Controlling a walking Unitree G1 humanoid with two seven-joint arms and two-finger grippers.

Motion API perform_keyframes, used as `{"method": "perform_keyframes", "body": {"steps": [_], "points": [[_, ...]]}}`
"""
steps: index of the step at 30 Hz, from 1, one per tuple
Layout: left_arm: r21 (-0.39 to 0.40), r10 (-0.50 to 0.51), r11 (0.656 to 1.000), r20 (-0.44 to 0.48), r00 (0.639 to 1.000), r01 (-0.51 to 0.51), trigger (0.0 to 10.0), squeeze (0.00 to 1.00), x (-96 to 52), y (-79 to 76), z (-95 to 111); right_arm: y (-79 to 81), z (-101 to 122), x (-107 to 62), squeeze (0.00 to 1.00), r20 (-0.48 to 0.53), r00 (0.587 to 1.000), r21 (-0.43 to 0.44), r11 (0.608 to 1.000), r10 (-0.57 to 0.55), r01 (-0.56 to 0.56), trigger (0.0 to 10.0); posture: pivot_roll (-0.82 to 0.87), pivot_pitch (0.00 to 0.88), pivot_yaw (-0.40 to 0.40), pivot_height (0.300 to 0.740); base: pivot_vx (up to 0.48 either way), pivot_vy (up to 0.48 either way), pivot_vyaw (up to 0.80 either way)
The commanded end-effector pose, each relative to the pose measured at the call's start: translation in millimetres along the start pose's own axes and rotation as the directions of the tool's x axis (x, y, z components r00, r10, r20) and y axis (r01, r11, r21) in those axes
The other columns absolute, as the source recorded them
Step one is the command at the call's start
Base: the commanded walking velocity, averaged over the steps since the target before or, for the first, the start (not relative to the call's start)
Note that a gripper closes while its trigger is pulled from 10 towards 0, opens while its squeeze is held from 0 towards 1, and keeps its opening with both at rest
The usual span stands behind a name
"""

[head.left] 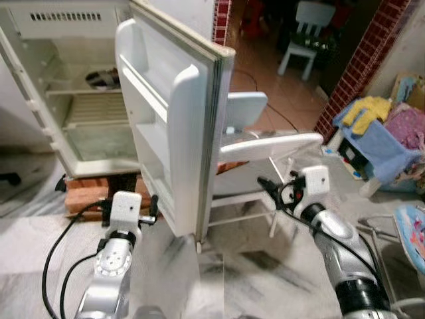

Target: Restocking fridge

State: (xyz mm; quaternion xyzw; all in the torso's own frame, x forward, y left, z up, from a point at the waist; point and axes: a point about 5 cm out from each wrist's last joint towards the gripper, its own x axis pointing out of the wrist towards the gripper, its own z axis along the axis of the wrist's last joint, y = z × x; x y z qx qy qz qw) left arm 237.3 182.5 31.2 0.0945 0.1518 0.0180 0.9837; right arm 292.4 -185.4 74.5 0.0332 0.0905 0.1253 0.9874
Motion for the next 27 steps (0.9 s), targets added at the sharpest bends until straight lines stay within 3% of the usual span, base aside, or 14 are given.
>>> {"method": "perform_keyframes", "body": {"steps": [1, 8, 13, 18, 27], "points": [[-0.005, 0.028, 1.000, -0.048, 0.998, -0.028, 10.0, 0.00, -1.3, 7.7, -7.8, 0.6, 7.5, 5.4, 0.00, 0.041, 0.999, 0.033, 0.999, -0.025, 0.024, 10.0, 0.14, 0.000, -0.065, 0.740, 0.000, 0.000, 0.00], [-0.012, 0.038, 0.999, -0.085, 0.996, -0.039, 10.0, 0.00, -4.1, 8.8, -13.1, 15.5, 16.0, 15.1, 0.00, 0.097, 0.995, 0.055, 0.998, 0.014, -0.019, 10.0, 0.14, 0.000, -0.068, 0.740, 0.000, 0.000, 0.00], [-0.012, 0.036, 0.999, -0.094, 0.995, -0.038, 10.0, 0.00, -4.8, 6.5, -12.7, 36.5, 20.5, 30.3, 0.00, 0.122, 0.992, 0.137, 0.990, 0.017, -0.034, 10.0, 0.16, 0.000, -0.068, 0.740, 0.000, 0.000, 0.42], [-0.011, 0.033, 0.999, -0.103, 0.994, -0.034, 10.0, 0.00, -4.8, 5.0, -12.4, 69.3, 46.5, 58.0, 0.00, 0.181, 0.981, 0.126, 0.987, 0.076, -0.099, 10.0, 0.17, 0.000, -0.077, 0.740, 0.000, 0.000, 0.08], [-0.015, 0.038, 0.999, -0.111, 0.993, -0.040, 10.0, 0.00, -7.0, 3.6, -14.0, 75.7, 68.0, 74.4, 0.00, 0.220, 0.972, 0.073, 0.993, 0.078, -0.096, 10.0, 0.19, 0.000, -0.093, 0.740, 0.000, 0.000, 0.00]]}}
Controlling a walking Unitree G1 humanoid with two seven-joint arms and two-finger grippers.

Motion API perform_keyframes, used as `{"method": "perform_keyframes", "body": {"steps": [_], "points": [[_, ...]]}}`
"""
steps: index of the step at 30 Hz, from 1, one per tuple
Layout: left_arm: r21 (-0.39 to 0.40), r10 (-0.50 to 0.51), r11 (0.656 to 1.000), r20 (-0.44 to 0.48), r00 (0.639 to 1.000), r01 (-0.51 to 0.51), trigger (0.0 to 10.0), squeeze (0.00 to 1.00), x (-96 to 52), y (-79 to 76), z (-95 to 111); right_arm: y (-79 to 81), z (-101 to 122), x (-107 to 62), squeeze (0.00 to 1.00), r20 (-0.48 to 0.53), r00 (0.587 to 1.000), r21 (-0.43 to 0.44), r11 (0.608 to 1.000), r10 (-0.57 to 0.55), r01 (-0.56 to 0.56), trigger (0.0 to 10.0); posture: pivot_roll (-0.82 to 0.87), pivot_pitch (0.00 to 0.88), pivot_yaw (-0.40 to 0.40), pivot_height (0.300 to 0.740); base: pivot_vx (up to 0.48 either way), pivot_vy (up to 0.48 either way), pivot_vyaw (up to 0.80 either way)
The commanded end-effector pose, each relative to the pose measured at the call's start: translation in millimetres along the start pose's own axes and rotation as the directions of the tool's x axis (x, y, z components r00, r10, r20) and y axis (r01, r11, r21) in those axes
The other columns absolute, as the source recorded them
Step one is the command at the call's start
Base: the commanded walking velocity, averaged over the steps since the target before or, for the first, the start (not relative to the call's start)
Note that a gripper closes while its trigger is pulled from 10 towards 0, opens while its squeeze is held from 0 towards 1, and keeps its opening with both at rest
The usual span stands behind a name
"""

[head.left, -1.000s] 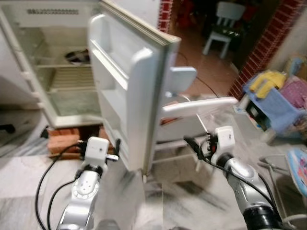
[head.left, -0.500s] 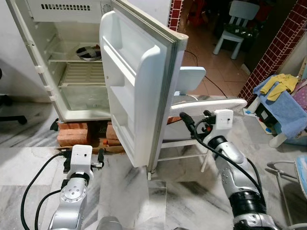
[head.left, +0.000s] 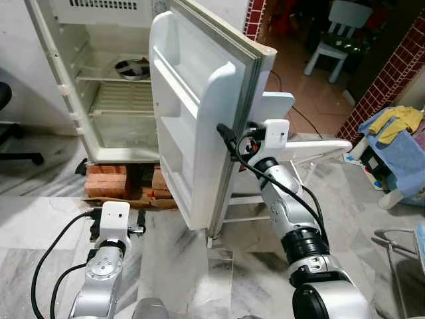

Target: Restocking fridge

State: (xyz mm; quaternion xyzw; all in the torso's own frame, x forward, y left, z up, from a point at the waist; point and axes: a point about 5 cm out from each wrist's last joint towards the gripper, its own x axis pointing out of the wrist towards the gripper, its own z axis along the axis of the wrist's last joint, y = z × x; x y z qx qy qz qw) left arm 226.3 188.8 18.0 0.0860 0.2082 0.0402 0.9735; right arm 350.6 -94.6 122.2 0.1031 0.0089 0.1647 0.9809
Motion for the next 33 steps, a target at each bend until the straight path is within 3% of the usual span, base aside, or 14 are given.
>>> {"method": "perform_keyframes", "body": {"steps": [1, 9, 10, 14, 15, 17, 18, 20, 22, 24, 25, 27, 31, 33], "points": [[0.001, 0.010, 1.000, 0.006, 1.000, -0.010, 10.0, 0.00, -1.4, 0.0, 2.5, -1.5, 15.6, 8.3, 0.00, 0.047, 0.999, -0.045, 0.999, -0.010, 0.012, 10.0, 0.20, 0.000, -0.094, 0.740, 0.000, 0.000, 0.00], [0.006, 0.012, 1.000, 0.000, 1.000, -0.012, 10.0, 0.00, -1.9, 0.3, 2.1, -3.7, 20.4, 15.3, 0.00, 0.061, 0.998, -0.096, 0.995, -0.019, 0.025, 10.0, 0.20, 0.000, -0.093, 0.740, 0.000, 0.000, 0.00], [0.006, 0.012, 1.000, 0.000, 1.000, -0.012, 10.0, 0.00, -1.8, 0.4, 2.2, -3.7, 19.0, 14.9, 1.00, 0.060, 0.998, -0.083, 0.996, -0.016, 0.021, 10.0, 0.20, 0.000, -0.093, 0.740, 0.000, 0.000, 0.00], [0.016, -0.001, 1.000, 0.002, 1.000, 0.001, 10.0, 0.00, -0.3, -0.7, 3.2, 1.8, 18.2, 18.6, 1.00, 0.067, 0.997, -0.076, 0.997, -0.025, 0.030, 10.0, 0.20, 0.000, -0.086, 0.740, 0.000, 0.000, 0.00], [0.017, -0.004, 1.000, 0.003, 1.000, 0.004, 10.0, 0.00, -0.1, -1.0, 3.6, 8.3, 19.6, 21.7, 0.47, 0.072, 0.997, -0.036, 0.999, 0.006, -0.004, 10.0, 0.20, 0.000, -0.087, 0.740, 0.000, 0.000, 0.00], [0.018, -0.005, 1.000, 0.005, 1.000, 0.005, 10.0, 0.00, 0.1, -1.3, 4.1, 15.2, 21.3, 24.1, 0.47, 0.080, 0.996, 0.008, 0.999, 0.045, -0.046, 10.0, 0.20, 0.000, -0.087, 0.740, 0.000, 0.000, 0.00], [0.020, -0.009, 1.000, 0.007, 1.000, 0.009, 10.0, 0.00, 0.2, -1.3, 4.3, 30.0, 25.7, 25.8, 0.00, 0.104, 0.984, 0.057, 0.987, 0.141, -0.148, 10.0, 0.21, 0.000, -0.086, 0.740, 0.000, 0.000, 0.00], [0.023, -0.011, 1.000, 0.008, 1.000, 0.011, 10.0, 0.00, 0.0, -1.2, 4.4, 46.5, 29.7, 26.5, 0.00, 0.130, 0.959, 0.112, 0.958, 0.251, -0.266, 10.0, 0.21, 0.000, -0.086, 0.740, 0.000, 0.000, 0.00], [0.023, -0.011, 1.000, 0.009, 1.000, 0.011, 10.0, 0.00, -0.5, -1.0, 4.7, 75.8, 38.0, 18.9, 0.00, 0.187, 0.864, 0.287, 0.816, 0.467, -0.502, 10.0, 0.21, 0.000, -0.085, 0.740, 0.000, 0.000, 0.00], [0.025, -0.014, 1.000, 0.010, 1.000, 0.013, 10.0, 0.00, -1.3, -0.9, 4.5, 107.8, 59.5, -14.3, 0.00, 0.317, 0.613, 0.380, 0.495, 0.724, -0.781, 10.0, 0.21, 0.000, -0.088, 0.740, 0.000, 0.000, 0.00], [0.025, -0.014, 1.000, 0.010, 1.000, 0.013, 10.0, 0.00, -1.3, -0.9, 4.5, 107.8, 59.5, -14.3, 0.00, 0.317, 0.613, 0.380, 0.495, 0.724, -0.781, 10.0, 0.21, 0.000, -0.088, 0.740, 0.000, 0.000, 0.00], [0.026, -0.018, 1.000, 0.014, 1.000, 0.018, 10.0, 0.00, -2.0, -1.3, 4.9, 115.0, 70.8, -37.5, 0.00, 0.374, 0.468, 0.397, 0.318, 0.801, -0.861, 10.0, 0.21, 0.000, -0.089, 0.740, 0.000, 0.000, 0.00], [0.027, -0.028, 0.999, 0.023, 0.999, 0.028, 10.0, 0.00, -3.0, -2.2, 5.9, 112.4, 73.3, -58.3, 0.00, 0.383, 0.373, 0.405, 0.209, 0.845, -0.890, 10.0, 0.21, 0.000, -0.085, 0.740, 0.000, 0.000, 0.00], [0.029, -0.042, 0.999, 0.030, 0.999, 0.041, 10.0, 0.00, -3.3, -3.7, 6.3, 97.3, 51.3, -54.5, 0.00, 0.274, 0.479, 0.439, 0.335, 0.834, -0.834, 10.0, 0.20, 0.000, -0.083, 0.740, 0.000, 0.000, 0.00]]}}
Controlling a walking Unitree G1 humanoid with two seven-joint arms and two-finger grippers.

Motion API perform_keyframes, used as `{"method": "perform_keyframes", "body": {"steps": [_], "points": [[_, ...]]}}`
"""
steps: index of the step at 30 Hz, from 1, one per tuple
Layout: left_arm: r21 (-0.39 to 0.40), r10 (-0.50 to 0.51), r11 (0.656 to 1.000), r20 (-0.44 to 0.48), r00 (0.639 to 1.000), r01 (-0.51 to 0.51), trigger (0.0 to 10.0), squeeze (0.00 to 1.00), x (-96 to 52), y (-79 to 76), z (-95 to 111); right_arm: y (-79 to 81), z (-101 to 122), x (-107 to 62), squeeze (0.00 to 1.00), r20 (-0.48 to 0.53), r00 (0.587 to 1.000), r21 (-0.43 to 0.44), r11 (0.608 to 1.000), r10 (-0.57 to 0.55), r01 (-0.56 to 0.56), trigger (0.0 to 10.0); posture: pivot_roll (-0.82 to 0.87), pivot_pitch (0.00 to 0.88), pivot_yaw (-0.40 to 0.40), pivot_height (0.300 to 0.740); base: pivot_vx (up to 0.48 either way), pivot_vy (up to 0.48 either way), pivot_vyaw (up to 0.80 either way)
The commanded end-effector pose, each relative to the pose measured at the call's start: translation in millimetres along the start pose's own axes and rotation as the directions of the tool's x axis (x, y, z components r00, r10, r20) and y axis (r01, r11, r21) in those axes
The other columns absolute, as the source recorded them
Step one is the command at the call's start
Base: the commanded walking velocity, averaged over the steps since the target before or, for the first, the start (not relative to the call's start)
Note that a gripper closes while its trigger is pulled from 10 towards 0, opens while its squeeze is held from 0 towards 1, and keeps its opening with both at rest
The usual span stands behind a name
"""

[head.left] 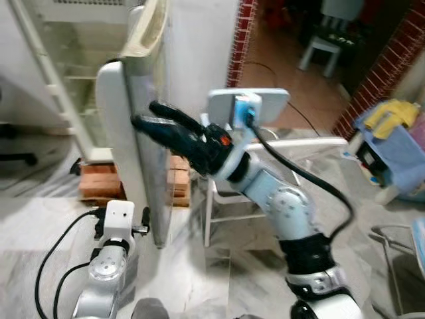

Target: Restocking fridge

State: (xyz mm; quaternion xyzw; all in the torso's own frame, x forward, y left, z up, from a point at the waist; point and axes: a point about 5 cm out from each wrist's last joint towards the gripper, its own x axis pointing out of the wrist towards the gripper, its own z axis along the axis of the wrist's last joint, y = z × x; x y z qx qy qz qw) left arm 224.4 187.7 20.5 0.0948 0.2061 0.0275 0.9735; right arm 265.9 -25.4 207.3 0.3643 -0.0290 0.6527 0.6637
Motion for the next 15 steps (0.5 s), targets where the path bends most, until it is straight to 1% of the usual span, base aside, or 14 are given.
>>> {"method": "perform_keyframes", "body": {"steps": [1, 2, 3, 4, 5, 6, 7, 8, 9, 10, 11, 13, 14, 15], "points": [[0.006, -0.020, 1.000, 0.024, 1.000, 0.020, 10.0, 0.00, -0.4, -3.2, 4.8, -10.3, -5.9, -13.5, 0.00, -0.039, 0.996, -0.001, 0.997, -0.080, 0.080, 10.0, 0.20, 0.000, -0.083, 0.740, 0.000, 0.000, 0.00], [0.007, -0.024, 1.000, 0.027, 0.999, 0.024, 10.0, 0.00, -0.3, -3.6, 5.4, -23.6, -13.8, -27.0, 0.00, -0.082, 0.975, -0.046, 0.978, -0.209, 0.205, 10.0, 0.20, 0.000, -0.081, 0.740, 0.000, 0.000, 0.00], [0.006, -0.023, 1.000, 0.028, 0.999, 0.023, 10.0, 0.00, -0.4, -3.4, 5.9, -35.7, -20.6, -40.8, 0.00, -0.110, 0.929, -0.124, 0.933, -0.353, 0.339, 10.0, 0.20, 0.000, -0.079, 0.740, 0.000, 0.000, 0.00], [0.002, -0.021, 1.000, 0.030, 0.999, 0.021, 10.0, 0.00, -0.1, -3.0, 6.3, -48.2, -25.0, -53.9, 0.00, -0.109, 0.866, -0.181, 0.866, -0.488, 0.465, 10.0, 0.20, 0.000, -0.079, 0.740, 0.000, 0.000, 0.00], [-0.002, -0.019, 1.000, 0.032, 0.999, 0.019, 10.0, 0.00, 0.2, -2.6, 6.4, -52.9, -26.4, -60.0, 0.00, -0.105, 0.837, -0.195, 0.837, -0.536, 0.512, 10.0, 0.20, 0.000, -0.079, 0.740, 0.000, 0.000, 0.00], [-0.006, -0.015, 1.000, 0.033, 0.999, 0.015, 10.0, 0.00, 0.2, -1.7, 6.4, -56.0, -28.1, -71.7, 0.00, -0.100, 0.794, -0.226, 0.791, -0.599, 0.569, 10.0, 0.19, 0.000, -0.081, 0.740, 0.000, 0.000, 0.00], [-0.006, -0.014, 1.000, 0.034, 0.999, 0.015, 10.0, 0.00, 0.1, -1.5, 6.3, -55.4, -28.2, -74.3, 0.00, -0.102, 0.785, -0.231, 0.782, -0.611, 0.579, 10.0, 0.19, 0.000, -0.081, 0.740, 0.000, 0.000, 0.00], [-0.009, -0.010, 1.000, 0.033, 0.999, 0.011, 10.0, 0.00, 0.1, -1.0, 6.2, -58.2, -28.4, -82.4, 0.00, -0.086, 0.745, -0.245, 0.739, -0.662, 0.628, 10.0, 0.19, 0.000, -0.082, 0.740, 0.000, 0.000, 0.00], [-0.020, 0.007, 1.000, 0.040, 0.999, -0.006, 10.0, 0.00, 0.5, 1.3, 6.9, -65.9, -28.0, -107.8, 0.00, -0.042, 0.618, -0.308, 0.599, -0.785, 0.739, 10.0, 0.19, 0.000, -0.084, 0.740, 0.000, 0.000, 0.00], [-0.023, 0.012, 1.000, 0.042, 0.999, -0.011, 10.0, 0.00, 0.6, 2.0, 7.2, -67.0, -27.4, -116.7, 0.00, -0.029, 0.574, -0.336, 0.548, -0.819, 0.766, 10.0, 0.19, 0.000, -0.084, 0.740, 0.000, 0.000, 0.00], [-0.023, 0.012, 1.000, 0.042, 0.999, -0.011, 10.0, 0.00, 0.6, 2.0, 7.2, -67.0, -27.4, -116.7, 0.00, -0.029, 0.574, -0.336, 0.548, -0.819, 0.766, 10.0, 0.19, 0.000, -0.084, 0.740, 0.000, 0.000, 0.00], [-0.028, 0.018, 0.999, 0.046, 0.999, -0.016, 10.0, 0.00, 0.3, 3.1, 7.0, -67.6, -23.5, -131.5, 0.00, 0.025, 0.489, -0.388, 0.443, -0.872, 0.809, 10.0, 0.18, 0.000, -0.085, 0.740, 0.000, 0.157, 0.00], [-0.028, 0.018, 0.999, 0.046, 0.999, -0.016, 10.0, 0.00, 0.3, 3.1, 7.0, -67.6, -23.5, -131.5, 0.00, 0.025, 0.489, -0.388, 0.443, -0.872, 0.809, 10.0, 0.18, 0.000, -0.085, 0.740, 0.000, 0.315, 0.00], [-0.038, 0.024, 0.999, 0.049, 0.999, -0.022, 10.0, 0.00, -0.1, 4.2, 7.1, -65.9, -16.7, -154.7, 0.00, 0.113, 0.355, -0.430, 0.277, -0.928, 0.860, 10.0, 0.18, 0.000, -0.084, 0.740, 0.000, 0.480, 0.00]]}}
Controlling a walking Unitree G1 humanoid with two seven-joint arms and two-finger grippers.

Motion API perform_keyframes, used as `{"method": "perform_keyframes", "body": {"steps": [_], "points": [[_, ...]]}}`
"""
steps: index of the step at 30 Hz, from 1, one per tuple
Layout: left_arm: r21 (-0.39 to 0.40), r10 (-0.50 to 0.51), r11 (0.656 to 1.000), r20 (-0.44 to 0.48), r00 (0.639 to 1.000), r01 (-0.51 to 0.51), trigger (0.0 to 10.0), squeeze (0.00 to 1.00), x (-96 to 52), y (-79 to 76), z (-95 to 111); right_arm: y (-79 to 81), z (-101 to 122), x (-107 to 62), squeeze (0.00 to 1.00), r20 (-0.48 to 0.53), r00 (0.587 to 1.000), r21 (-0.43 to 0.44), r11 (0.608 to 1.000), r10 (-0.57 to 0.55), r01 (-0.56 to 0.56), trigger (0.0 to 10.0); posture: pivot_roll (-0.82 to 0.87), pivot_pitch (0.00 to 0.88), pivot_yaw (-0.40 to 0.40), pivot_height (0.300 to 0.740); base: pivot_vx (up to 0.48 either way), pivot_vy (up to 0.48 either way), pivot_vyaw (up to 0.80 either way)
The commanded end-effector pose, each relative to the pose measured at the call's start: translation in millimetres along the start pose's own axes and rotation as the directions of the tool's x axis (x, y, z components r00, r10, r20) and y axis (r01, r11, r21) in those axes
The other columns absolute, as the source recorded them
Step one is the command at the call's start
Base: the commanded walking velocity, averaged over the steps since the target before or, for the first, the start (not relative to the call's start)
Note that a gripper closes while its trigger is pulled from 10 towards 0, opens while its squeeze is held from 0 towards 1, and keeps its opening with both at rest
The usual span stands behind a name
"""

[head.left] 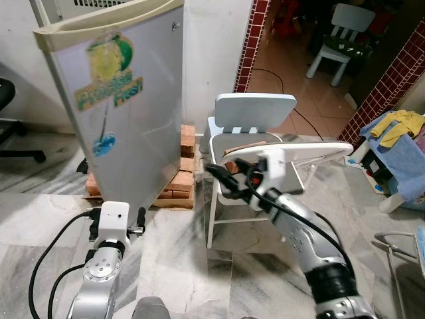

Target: Restocking fridge

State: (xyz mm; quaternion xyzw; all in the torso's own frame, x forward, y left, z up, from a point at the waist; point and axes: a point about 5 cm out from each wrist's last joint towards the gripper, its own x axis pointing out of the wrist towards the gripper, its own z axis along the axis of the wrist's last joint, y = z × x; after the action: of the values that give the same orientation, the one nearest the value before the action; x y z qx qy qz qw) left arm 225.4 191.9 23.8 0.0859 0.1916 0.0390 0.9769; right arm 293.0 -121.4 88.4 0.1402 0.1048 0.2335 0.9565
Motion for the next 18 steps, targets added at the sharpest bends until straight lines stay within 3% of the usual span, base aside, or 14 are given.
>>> {"method": "perform_keyframes", "body": {"steps": [1, 5, 8, 18], "points": [[-0.015, 0.002, 1.000, 0.022, 1.000, -0.002, 10.0, 0.00, -0.1, -0.3, 4.3, -24.6, 0.7, -12.5, 0.00, 0.034, 0.981, -0.060, 0.979, -0.193, 0.195, 10.0, 0.18, 0.000, -0.079, 0.740, 0.000, 0.480, 0.00], [-0.004, 0.005, 1.000, 0.036, 0.999, -0.005, 10.0, 0.00, -0.2, 2.5, 6.3, -40.7, -4.2, -24.4, 0.00, 0.079, 0.938, -0.136, 0.929, -0.336, 0.344, 10.0, 0.17, 0.000, -0.073, 0.740, 0.000, 0.480, 0.00], [0.011, -0.002, 1.000, 0.044, 0.999, 0.001, 10.0, 0.00, 3.2, 5.0, 7.8, -46.6, -9.4, -30.6, 0.00, 0.095, 0.913, -0.143, 0.902, -0.397, 0.407, 10.0, 0.15, 0.000, -0.062, 0.740, 0.000, 0.480, 0.00], [0.021, -0.016, 1.000, 0.076, 0.997, 0.015, 10.0, 0.00, 11.9, 6.3, 14.4, -52.8, -7.5, -33.3, 0.00, 0.136, 0.882, -0.155, 0.869, -0.452, 0.469, 10.0, 0.14, 0.000, -0.064, 0.740, 0.000, 0.480, 0.00]]}}
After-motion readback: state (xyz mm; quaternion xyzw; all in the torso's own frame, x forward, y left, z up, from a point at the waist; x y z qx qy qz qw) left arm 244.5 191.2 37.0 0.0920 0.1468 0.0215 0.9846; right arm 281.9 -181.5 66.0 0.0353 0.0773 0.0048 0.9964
